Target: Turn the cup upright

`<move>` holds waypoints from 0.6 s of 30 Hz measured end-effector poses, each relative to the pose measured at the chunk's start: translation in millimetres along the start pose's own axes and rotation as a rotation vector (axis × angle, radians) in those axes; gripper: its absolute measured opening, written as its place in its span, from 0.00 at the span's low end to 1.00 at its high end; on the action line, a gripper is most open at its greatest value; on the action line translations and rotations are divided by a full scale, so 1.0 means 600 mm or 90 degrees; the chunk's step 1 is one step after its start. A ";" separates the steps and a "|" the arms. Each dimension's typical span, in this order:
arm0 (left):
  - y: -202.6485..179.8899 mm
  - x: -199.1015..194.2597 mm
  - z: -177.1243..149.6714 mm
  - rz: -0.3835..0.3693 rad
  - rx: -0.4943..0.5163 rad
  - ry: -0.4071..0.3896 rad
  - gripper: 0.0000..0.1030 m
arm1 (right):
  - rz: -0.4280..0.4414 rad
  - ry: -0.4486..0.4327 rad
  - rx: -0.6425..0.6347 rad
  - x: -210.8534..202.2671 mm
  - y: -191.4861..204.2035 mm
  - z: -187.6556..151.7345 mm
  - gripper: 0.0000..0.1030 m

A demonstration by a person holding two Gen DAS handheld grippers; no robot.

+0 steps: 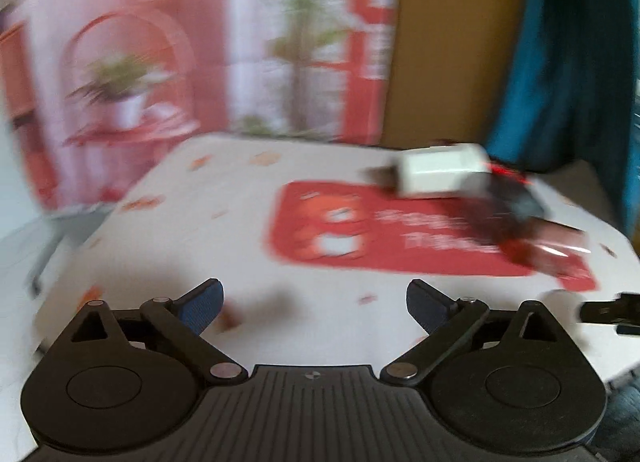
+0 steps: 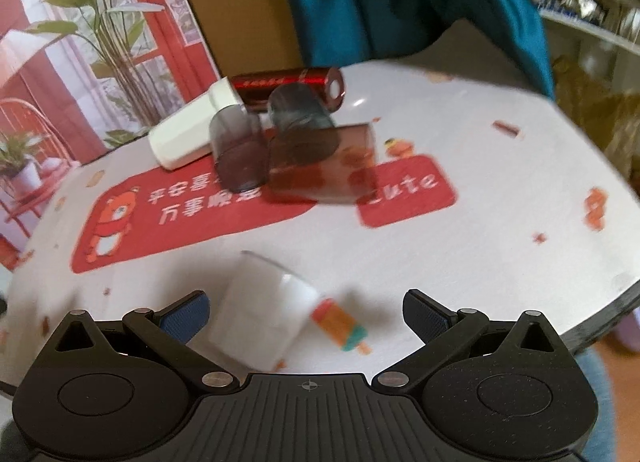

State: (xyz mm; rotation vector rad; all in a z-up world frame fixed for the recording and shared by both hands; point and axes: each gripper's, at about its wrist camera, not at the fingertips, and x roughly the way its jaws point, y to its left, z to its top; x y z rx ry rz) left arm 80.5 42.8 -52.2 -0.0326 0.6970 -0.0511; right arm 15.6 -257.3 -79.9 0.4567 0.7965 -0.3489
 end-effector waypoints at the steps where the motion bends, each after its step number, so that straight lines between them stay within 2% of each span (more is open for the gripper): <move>1: 0.015 0.000 -0.001 0.007 -0.025 0.009 0.96 | 0.009 0.006 0.012 0.007 0.000 0.002 0.96; 3: 0.039 0.006 -0.003 0.016 -0.076 0.028 0.96 | 0.021 0.029 0.044 0.027 -0.001 0.010 0.87; 4: 0.044 0.013 -0.003 0.018 -0.088 0.034 0.96 | 0.023 0.040 0.061 0.037 -0.002 0.013 0.85; 10: 0.042 0.046 0.001 0.007 -0.081 0.075 0.97 | 0.032 0.088 0.133 0.085 -0.003 0.014 0.66; 14: 0.042 0.062 -0.008 -0.004 -0.071 0.092 0.97 | 0.028 0.090 0.097 0.092 0.012 0.003 0.60; 18: 0.059 0.053 -0.027 -0.026 -0.095 0.056 0.97 | 0.014 0.047 0.021 0.085 0.029 -0.006 0.58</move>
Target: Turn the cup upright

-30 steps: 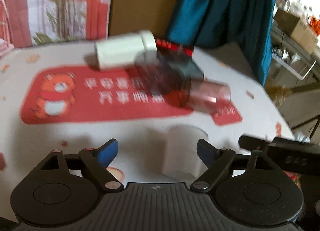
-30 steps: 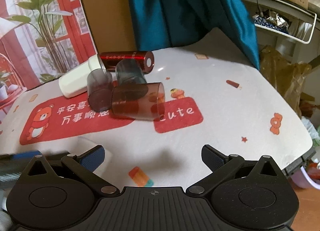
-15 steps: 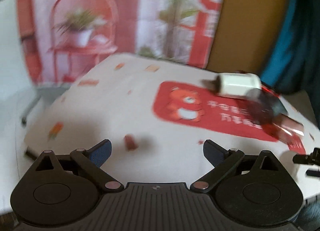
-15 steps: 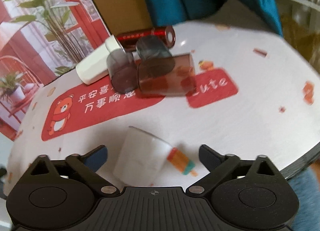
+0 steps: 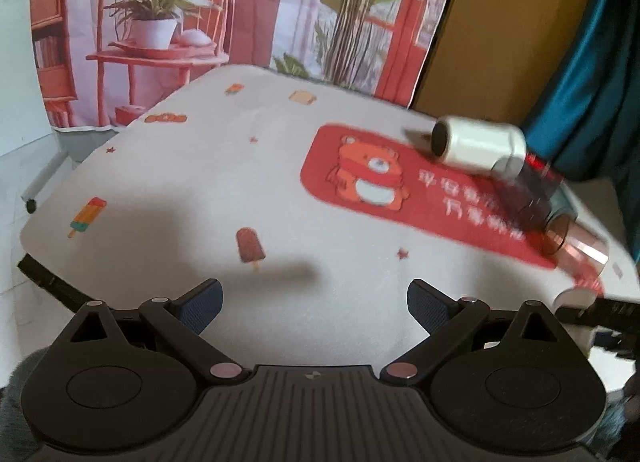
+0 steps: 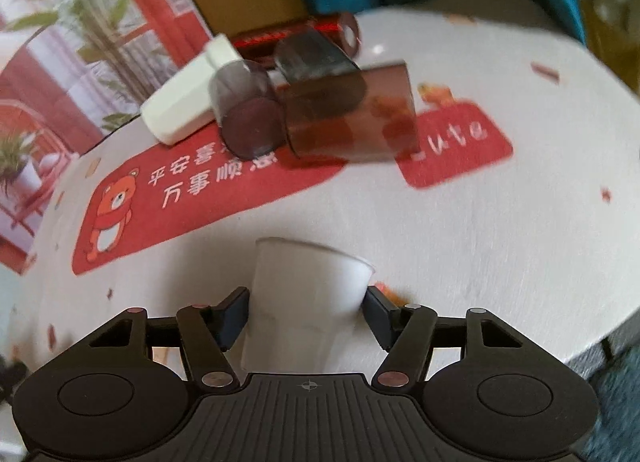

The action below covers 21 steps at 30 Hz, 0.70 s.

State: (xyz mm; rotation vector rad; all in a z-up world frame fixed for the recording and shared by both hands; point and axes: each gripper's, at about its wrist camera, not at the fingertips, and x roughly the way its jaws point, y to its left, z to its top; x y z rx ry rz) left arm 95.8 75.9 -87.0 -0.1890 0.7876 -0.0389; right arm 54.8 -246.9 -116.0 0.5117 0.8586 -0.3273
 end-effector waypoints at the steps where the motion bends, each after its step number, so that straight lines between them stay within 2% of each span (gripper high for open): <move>1: 0.001 -0.004 -0.005 -0.008 -0.006 -0.009 0.97 | 0.001 -0.009 -0.011 -0.002 0.001 -0.002 0.58; 7: -0.008 0.002 -0.010 -0.013 -0.008 -0.008 0.97 | 0.036 -0.030 -0.009 -0.005 -0.014 -0.002 0.58; 13: -0.012 0.008 -0.012 0.009 0.002 -0.002 0.97 | 0.032 -0.035 0.003 0.004 -0.024 0.002 0.60; 18: -0.005 0.006 -0.012 0.023 -0.004 -0.001 0.97 | 0.045 -0.035 0.011 0.007 -0.028 0.001 0.56; 21: -0.004 0.005 -0.012 0.025 -0.003 -0.003 0.97 | 0.044 -0.055 -0.018 -0.002 -0.019 0.000 0.56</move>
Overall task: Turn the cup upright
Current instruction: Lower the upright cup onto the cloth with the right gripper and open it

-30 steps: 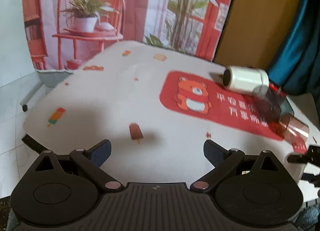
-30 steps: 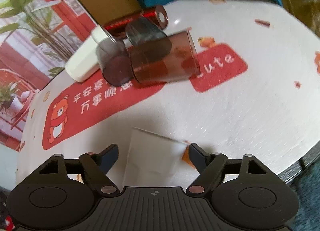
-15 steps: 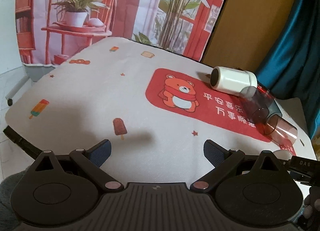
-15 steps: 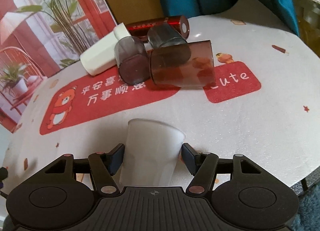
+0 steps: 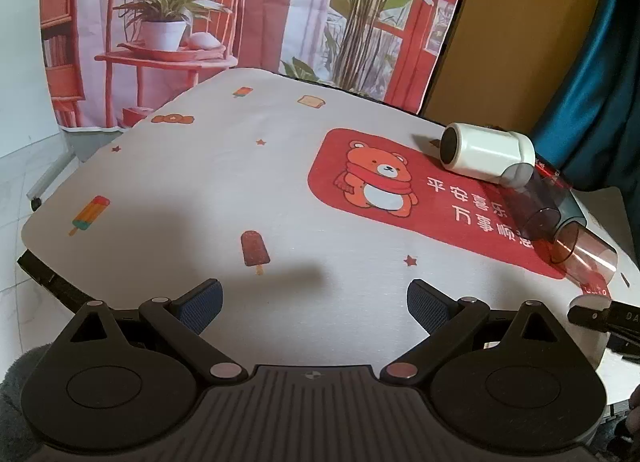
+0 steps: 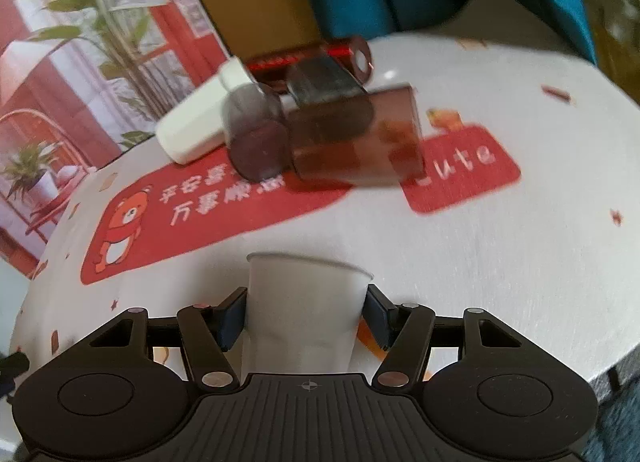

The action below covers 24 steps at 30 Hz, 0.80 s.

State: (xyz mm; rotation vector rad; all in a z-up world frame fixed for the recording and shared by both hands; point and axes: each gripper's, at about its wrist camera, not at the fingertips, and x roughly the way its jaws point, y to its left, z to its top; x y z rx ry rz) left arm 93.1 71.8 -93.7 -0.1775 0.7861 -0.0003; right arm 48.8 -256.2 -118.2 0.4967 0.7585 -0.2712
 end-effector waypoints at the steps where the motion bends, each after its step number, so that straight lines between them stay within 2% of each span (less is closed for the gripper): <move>1: 0.000 -0.001 0.000 -0.001 0.000 -0.001 0.97 | -0.003 -0.011 -0.020 -0.004 0.007 0.000 0.56; 6: -0.001 -0.003 0.000 0.003 0.002 -0.006 0.97 | -0.022 -0.060 -0.143 -0.013 0.047 -0.001 0.55; 9: -0.001 -0.005 -0.001 0.005 0.003 -0.012 0.97 | -0.023 -0.074 -0.186 -0.009 0.064 0.000 0.55; 21: -0.020 -0.009 0.003 0.032 0.051 -0.021 0.97 | -0.052 -0.101 -0.254 0.019 0.079 -0.003 0.55; 23: -0.024 -0.009 0.004 0.036 0.062 -0.022 0.97 | -0.055 -0.094 -0.251 0.017 0.078 -0.003 0.60; 24: -0.027 -0.010 0.005 0.041 0.070 -0.020 0.97 | -0.056 -0.090 -0.249 0.014 0.077 -0.002 0.70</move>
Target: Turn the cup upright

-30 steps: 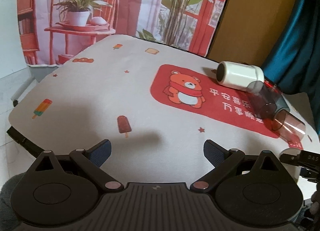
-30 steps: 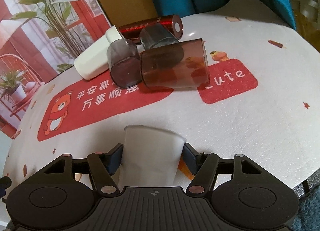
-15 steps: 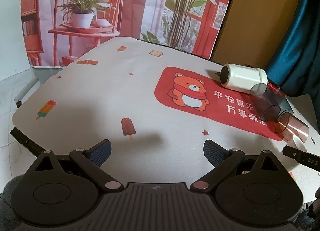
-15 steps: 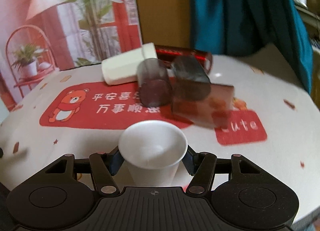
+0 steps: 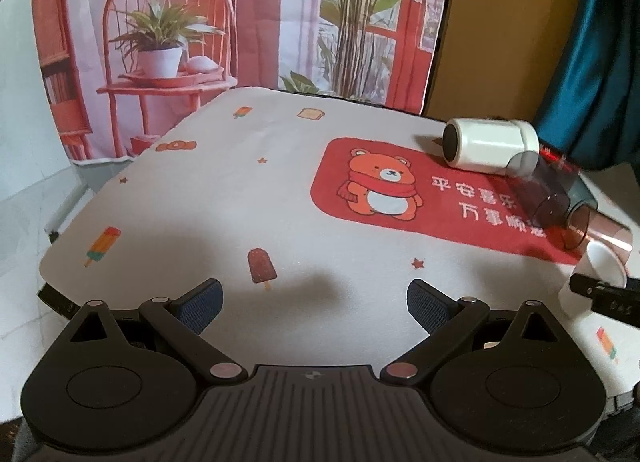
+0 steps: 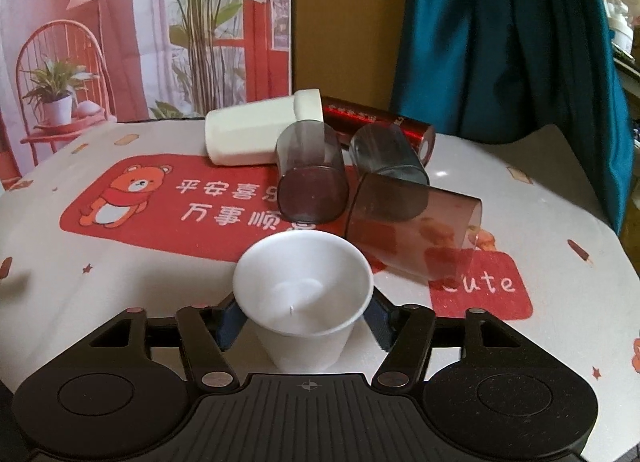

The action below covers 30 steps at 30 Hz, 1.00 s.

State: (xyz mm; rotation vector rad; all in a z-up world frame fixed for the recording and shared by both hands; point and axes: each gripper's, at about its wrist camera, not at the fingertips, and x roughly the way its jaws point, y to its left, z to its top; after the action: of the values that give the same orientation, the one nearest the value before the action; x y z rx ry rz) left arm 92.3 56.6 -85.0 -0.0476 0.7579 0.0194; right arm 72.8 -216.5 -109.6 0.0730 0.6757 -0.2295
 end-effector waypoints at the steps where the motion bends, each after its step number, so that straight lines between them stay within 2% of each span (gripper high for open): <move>1: -0.003 -0.001 0.001 0.004 0.009 0.001 0.97 | 0.000 0.004 0.004 -0.004 -0.001 0.000 0.77; 2: -0.007 -0.004 0.002 0.007 0.021 -0.001 0.97 | -0.002 0.006 0.009 -0.007 -0.002 0.001 0.88; 6: -0.015 -0.020 0.012 0.004 0.043 -0.012 0.97 | -0.012 0.021 0.037 -0.029 -0.010 0.012 1.00; 13: -0.024 -0.072 0.050 -0.008 0.047 -0.029 1.00 | -0.002 0.050 0.076 -0.087 -0.020 0.047 1.00; 18: -0.030 -0.112 0.068 -0.012 0.036 -0.022 1.00 | 0.012 0.050 0.078 -0.145 -0.012 0.065 1.00; 24: -0.040 -0.179 0.060 -0.023 0.073 -0.048 1.00 | 0.033 0.037 0.076 -0.217 0.008 0.059 1.00; 30: -0.040 -0.231 0.031 -0.026 0.080 -0.063 1.00 | 0.031 0.016 0.072 -0.277 0.030 0.033 1.00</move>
State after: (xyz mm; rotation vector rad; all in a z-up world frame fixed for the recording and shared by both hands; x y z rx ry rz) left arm 5.2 33.7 24.5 0.0574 0.6584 -0.0639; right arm -36.6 -170.6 10.0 0.2012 0.6853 -0.2209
